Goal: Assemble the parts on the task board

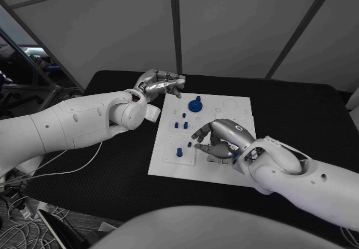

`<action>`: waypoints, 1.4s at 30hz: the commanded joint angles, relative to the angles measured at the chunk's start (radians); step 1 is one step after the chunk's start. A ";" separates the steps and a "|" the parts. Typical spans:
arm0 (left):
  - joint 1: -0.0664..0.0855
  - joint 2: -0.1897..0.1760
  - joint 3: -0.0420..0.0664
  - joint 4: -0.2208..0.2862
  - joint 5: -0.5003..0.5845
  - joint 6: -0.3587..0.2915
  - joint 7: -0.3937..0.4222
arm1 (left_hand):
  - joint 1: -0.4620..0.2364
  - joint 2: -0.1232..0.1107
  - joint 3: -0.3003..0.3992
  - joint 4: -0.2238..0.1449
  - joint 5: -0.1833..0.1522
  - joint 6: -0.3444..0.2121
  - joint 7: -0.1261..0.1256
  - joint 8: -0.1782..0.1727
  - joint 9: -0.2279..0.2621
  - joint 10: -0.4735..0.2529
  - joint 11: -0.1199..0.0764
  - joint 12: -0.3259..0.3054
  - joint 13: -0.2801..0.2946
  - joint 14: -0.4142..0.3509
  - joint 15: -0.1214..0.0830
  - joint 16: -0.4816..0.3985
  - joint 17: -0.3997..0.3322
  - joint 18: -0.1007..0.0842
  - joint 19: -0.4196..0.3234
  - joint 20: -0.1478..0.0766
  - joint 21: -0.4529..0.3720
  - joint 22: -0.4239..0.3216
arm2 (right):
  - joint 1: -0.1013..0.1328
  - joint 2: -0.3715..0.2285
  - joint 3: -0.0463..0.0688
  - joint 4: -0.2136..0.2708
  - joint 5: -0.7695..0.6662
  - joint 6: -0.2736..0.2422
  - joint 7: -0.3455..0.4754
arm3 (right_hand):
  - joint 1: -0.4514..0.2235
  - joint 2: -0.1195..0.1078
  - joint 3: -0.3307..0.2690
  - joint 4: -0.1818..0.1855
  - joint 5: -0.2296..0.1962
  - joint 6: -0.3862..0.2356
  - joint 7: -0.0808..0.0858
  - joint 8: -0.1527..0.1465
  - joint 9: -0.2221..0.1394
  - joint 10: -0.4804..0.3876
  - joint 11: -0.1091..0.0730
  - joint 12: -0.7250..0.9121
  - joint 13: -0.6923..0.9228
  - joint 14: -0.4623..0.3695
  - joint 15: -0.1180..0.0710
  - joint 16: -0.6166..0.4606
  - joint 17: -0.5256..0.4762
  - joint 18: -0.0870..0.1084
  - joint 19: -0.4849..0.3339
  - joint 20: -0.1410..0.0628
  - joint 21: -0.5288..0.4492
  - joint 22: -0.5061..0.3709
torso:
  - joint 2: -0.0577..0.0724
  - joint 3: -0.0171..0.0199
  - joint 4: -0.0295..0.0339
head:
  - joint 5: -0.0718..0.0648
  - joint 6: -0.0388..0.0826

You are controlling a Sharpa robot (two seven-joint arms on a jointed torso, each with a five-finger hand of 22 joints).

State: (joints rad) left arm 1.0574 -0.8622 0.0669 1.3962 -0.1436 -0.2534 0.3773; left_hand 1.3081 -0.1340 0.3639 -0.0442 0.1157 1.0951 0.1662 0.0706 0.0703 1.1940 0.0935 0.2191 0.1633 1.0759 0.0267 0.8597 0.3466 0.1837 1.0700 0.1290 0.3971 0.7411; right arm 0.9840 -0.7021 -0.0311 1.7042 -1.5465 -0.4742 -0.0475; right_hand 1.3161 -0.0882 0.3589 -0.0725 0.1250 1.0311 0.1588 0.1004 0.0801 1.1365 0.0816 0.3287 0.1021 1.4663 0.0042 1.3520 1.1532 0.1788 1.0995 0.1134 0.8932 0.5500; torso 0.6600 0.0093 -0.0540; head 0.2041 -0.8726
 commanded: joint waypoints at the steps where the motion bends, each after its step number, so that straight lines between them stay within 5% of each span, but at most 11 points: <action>1: 0.002 -0.004 0.001 0.002 0.002 0.016 0.005 | -0.004 0.008 -0.006 0.000 -0.004 -0.006 -0.004 -0.002 0.000 -0.010 -0.001 -0.003 0.001 -0.007 0.004 -0.005 -0.002 -0.003 0.002 0.006 -0.005 -0.002 | 0.014 -0.058 0.007 0.030 0.248 0.005 0.008 | -0.043 -0.016 -0.030 0.030 0.022 0.040 -0.024 0.021 0.008 0.104 -0.030 0.072 0.042 0.024 -0.026 0.023 0.042 0.010 0.015 -0.020 0.005 -0.003 | -0.004 -0.0024 -0.0055 | -0.009 0.000; 5: 0.002 -0.009 0.001 0.008 0.002 0.019 0.009 | -0.007 0.004 -0.011 0.001 -0.004 -0.006 -0.006 -0.002 0.001 -0.013 -0.001 -0.003 0.002 -0.010 0.005 -0.007 -0.002 -0.003 0.001 0.007 -0.009 -0.004 | 0.025 -0.148 0.014 0.062 0.339 0.061 -0.035 | -0.098 -0.029 -0.097 0.074 0.070 0.076 -0.056 0.048 0.023 0.178 -0.061 0.263 0.201 0.046 -0.052 0.066 0.114 -0.006 0.076 -0.049 0.053 0.059 | -0.007 -0.0035 -0.0082 | -0.026 0.000; 6: 0.002 -0.010 0.001 0.009 0.002 0.020 0.010 | -0.008 0.003 -0.013 0.001 -0.004 -0.006 -0.006 -0.002 0.001 -0.013 -0.001 -0.003 0.002 -0.011 0.005 -0.007 -0.002 -0.003 0.000 0.007 -0.010 -0.005 | 0.027 -0.165 0.015 0.068 0.349 0.069 -0.045 | -0.095 -0.023 -0.115 0.082 0.089 0.079 -0.068 0.056 0.031 0.185 -0.069 0.421 0.381 0.051 -0.060 0.078 0.134 -0.010 0.094 -0.056 0.065 0.075 | -0.007 -0.0038 -0.0087 | -0.033 0.000; 10: 0.001 -0.016 0.001 0.016 0.002 0.022 0.013 | -0.011 0.000 -0.019 0.004 -0.004 -0.009 -0.007 -0.002 0.000 -0.018 0.000 -0.004 0.001 -0.016 0.006 -0.012 -0.004 -0.003 -0.003 0.009 -0.017 -0.010 | 0.030 -0.236 0.017 0.091 0.367 0.084 -0.089 | -0.102 0.000 -0.186 0.121 0.129 0.071 -0.065 0.078 0.063 0.195 -0.075 0.798 0.833 0.065 -0.064 0.124 0.215 -0.027 0.133 -0.060 0.102 0.130 | -0.010 -0.0044 -0.0128 | -0.055 0.000; 13: 0.001 -0.020 0.001 0.021 0.002 0.022 0.015 | -0.012 0.000 -0.021 0.005 -0.004 -0.009 -0.007 -0.002 0.001 -0.020 0.000 -0.004 0.001 -0.019 0.007 -0.014 -0.005 -0.003 -0.004 0.009 -0.020 -0.012 | 0.030 -0.291 0.017 0.105 0.335 0.077 -0.133 | -0.104 0.009 -0.231 0.144 0.137 0.058 -0.067 0.088 0.083 0.223 -0.068 0.922 0.999 0.074 -0.060 0.149 0.264 -0.029 0.157 -0.062 0.135 0.176 | -0.012 -0.0058 -0.0161 | -0.072 0.000; 21: 0.001 -0.027 0.001 0.032 0.002 0.022 0.018 | -0.012 0.000 -0.021 0.005 -0.004 -0.009 -0.007 -0.002 0.001 -0.020 0.000 -0.004 0.001 -0.019 0.007 -0.014 -0.005 -0.003 -0.004 0.009 -0.020 -0.012 | 0.030 -0.353 0.017 0.130 0.189 0.064 -0.254 | -0.116 0.003 -0.304 0.177 0.166 0.044 -0.062 0.099 0.107 0.277 -0.065 1.032 1.157 0.083 -0.058 0.174 0.314 -0.043 0.194 -0.061 0.197 0.263 | -0.015 -0.0074 -0.0255 | -0.100 0.000; 23: 0.001 -0.027 0.001 0.032 0.002 0.022 0.018 | -0.012 0.000 -0.021 0.005 -0.004 -0.009 -0.007 -0.002 0.001 -0.020 0.000 -0.004 0.001 -0.019 0.007 -0.014 -0.005 -0.003 -0.004 0.009 -0.020 -0.012 | 0.028 -0.349 0.017 0.132 0.164 0.065 -0.284 | -0.122 0.001 -0.323 0.188 0.170 0.040 -0.062 0.101 0.112 0.283 -0.065 1.045 1.177 0.085 -0.057 0.179 0.326 -0.044 0.198 -0.061 0.205 0.274 | -0.016 -0.0082 -0.0300 | -0.096 0.000; 42: 0.001 -0.025 0.001 0.030 0.022 0.042 0.023 | -0.017 0.000 -0.027 0.009 -0.003 -0.009 -0.005 -0.001 0.001 -0.024 0.002 -0.005 0.001 -0.022 0.009 -0.017 -0.006 -0.003 -0.006 0.011 -0.027 -0.018 | -0.014 -0.266 0.015 0.108 0.083 0.100 -0.405 | -0.134 -0.002 -0.444 0.273 0.173 0.016 -0.066 0.142 0.169 0.266 -0.066 1.039 1.190 0.086 -0.057 0.184 0.337 -0.044 0.192 -0.060 0.213 0.282 | -0.016 -0.0089 -0.0295 | -0.091 0.000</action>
State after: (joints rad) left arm 1.0568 -0.8874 0.0666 1.4248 -0.1329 -0.2286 0.3837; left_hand 1.3000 -0.1340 0.3417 -0.0358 0.1157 1.0915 0.1625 0.0706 0.0704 1.1757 0.0971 0.2192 0.1638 1.0598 0.0357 0.8475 0.3419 0.1837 1.0663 0.1326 0.3738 0.7249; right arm 0.9709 -0.9717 -0.0161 1.8140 -1.4287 -0.3973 -0.4148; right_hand 1.1890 -0.0914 -0.0779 0.2009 0.2959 1.0532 0.0930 0.2356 0.2469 1.4115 0.0161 1.3743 1.2905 1.4651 -0.0539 1.5301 1.3078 0.1472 1.2940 0.0551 1.1025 0.8334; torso 0.6442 0.0006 -0.0833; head 0.1138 -0.8726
